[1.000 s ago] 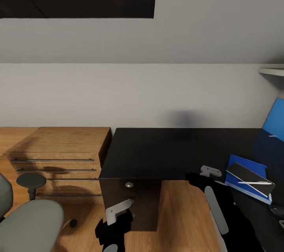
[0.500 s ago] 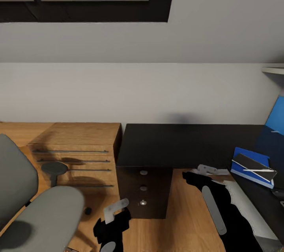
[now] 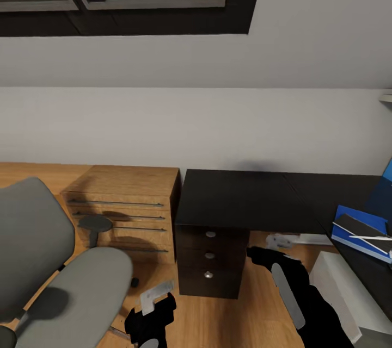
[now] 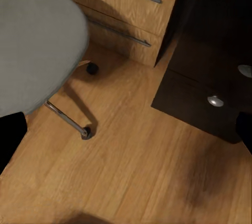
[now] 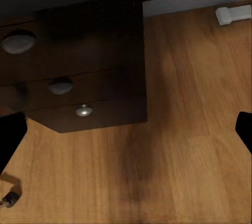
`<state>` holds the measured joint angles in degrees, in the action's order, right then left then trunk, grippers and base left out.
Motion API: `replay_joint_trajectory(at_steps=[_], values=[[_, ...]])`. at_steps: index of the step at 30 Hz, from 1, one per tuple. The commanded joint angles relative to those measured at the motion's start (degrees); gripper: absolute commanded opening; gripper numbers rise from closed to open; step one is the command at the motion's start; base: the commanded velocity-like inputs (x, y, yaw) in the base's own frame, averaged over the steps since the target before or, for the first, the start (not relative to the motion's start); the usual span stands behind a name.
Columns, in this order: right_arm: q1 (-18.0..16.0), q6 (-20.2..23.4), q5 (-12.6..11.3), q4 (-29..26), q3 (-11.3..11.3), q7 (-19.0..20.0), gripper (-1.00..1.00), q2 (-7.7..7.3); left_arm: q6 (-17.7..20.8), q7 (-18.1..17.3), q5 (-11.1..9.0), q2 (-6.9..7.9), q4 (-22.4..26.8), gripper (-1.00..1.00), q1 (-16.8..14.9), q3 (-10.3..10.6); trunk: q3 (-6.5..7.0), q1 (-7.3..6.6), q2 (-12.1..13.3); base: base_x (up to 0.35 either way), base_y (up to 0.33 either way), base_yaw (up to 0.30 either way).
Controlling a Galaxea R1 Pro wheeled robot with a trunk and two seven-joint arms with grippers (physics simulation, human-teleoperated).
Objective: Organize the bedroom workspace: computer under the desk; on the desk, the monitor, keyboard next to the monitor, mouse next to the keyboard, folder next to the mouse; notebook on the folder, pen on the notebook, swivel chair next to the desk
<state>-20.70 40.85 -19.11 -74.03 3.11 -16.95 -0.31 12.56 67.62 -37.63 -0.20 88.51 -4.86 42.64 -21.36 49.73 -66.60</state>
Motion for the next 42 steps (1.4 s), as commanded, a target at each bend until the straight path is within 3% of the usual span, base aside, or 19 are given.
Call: replay_joint_trajectory(at_steps=[1,2,5,8,9,12,13,14,17,18,21,22,24,25,29,34,42], values=[[-0.04,-0.68,-0.55,2.04,0.91,-0.47,1.00,0.06,-0.77,0.30,-0.14,0.93,-1.23,1.00,-0.06,0.19,0.12,-0.22,0.37,-0.003,0.002,0.008],[0.02,-2.84,-0.58,6.00,1.98,-0.42,1.00,0.17,-2.71,0.23,-0.19,1.99,-3.53,1.00,-0.06,0.53,0.30,-0.44,0.77,-0.002,0.001,0.004],[0.66,-7.78,-0.59,11.38,2.95,-0.34,1.00,0.27,-4.24,0.13,-0.34,2.65,-6.20,1.00,-0.06,0.88,0.84,-1.10,1.97,-0.001,0.001,0.003],[1.85,-12.64,-0.54,14.81,3.66,-0.29,1.00,0.29,-4.80,0.13,-0.44,2.90,-7.99,1.00,-0.06,1.00,1.37,-1.76,3.18,0.000,0.000,0.001],[2.94,-16.41,-0.47,16.66,4.48,-0.27,1.00,0.28,-5.05,0.13,-0.48,2.99,-9.83,1.00,-0.06,1.20,1.55,-1.98,3.58,0.000,0.000,0.000],[4.62,-21.98,-0.09,18.81,6.58,-0.27,1.00,0.14,-5.61,0.14,-0.46,3.02,-13.94,1.00,-0.06,2.22,2.09,-2.64,4.78,0.000,0.000,0.000],[5.44,-25.02,0.37,20.15,8.07,-0.32,1.00,0.07,-6.67,0.14,-0.48,3.03,-16.71,1.00,-0.06,3.16,2.27,-2.86,5.18,0.000,0.000,0.000],[6.35,-30.16,1.52,24.25,10.53,-0.40,1.00,0.06,-10.60,0.04,-0.50,3.02,-21.68,1.00,-0.06,4.61,2.45,-3.08,5.58,0.000,0.000,0.000],[6.66,-34.08,2.53,28.00,11.84,-0.43,1.00,0.17,-13.80,-0.03,-0.54,3.02,-24.56,1.00,-0.06,5.30,2.99,-3.74,6.79,0.000,0.000,0.000],[6.82,-38.35,3.41,31.65,12.72,-0.44,1.00,0.28,-15.83,-0.11,-0.60,3.06,-27.10,1.00,-0.06,6.01,3.17,-3.96,7.19,0.000,0.000,0.000],[6.92,-44.26,4.01,36.38,13.31,-0.40,1.00,0.40,-17.16,-0.72,-0.67,3.04,-30.75,1.00,-0.06,6.55,3.71,-4.62,8.39,0.000,0.000,0.000],[6.96,-62.46,4.15,51.01,13.42,-0.37,1.00,0.45,-18.04,-12.11,-5.91,3.06,-41.32,1.00,-0.06,6.33,3.86,-4.84,8.79,0.000,0.000,0.063],[6.96,-69.42,4.29,54.23,13.42,-0.37,1.00,0.44,-18.08,-18.63,-9.85,3.07,-45.50,1.00,-0.06,5.73,4.12,-5.28,9.59,0.000,0.000,0.106],[6.92,-73.73,4.32,56.17,13.42,-0.37,1.00,0.48,-18.09,-27.48,-13.06,2.93,-52.43,1.00,-0.06,4.35,4.23,-5.50,9.99,0.000,0.000,0.150],[6.90,-74.62,4.20,56.64,13.42,-0.37,1.00,0.55,-17.93,-34.93,-13.83,2.92,-56.61,1.00,-0.11,3.77,4.67,-6.37,11.60,0.000,0.000,0.155],[6.90,-74.97,4.17,56.77,13.42,-0.36,1.00,0.64,-17.86,-40.82,-14.12,2.93,-60.46,1.00,-0.14,2.84,5.22,-7.47,13.60,0.000,0.000,0.172],[6.90,-75.22,4.33,56.77,13.43,-0.32,1.00,0.68,-17.84,-45.88,-14.18,2.93,-61.91,1.00,-0.15,-0.90,6.44,-9.23,16.81,0.000,0.000,0.228]])
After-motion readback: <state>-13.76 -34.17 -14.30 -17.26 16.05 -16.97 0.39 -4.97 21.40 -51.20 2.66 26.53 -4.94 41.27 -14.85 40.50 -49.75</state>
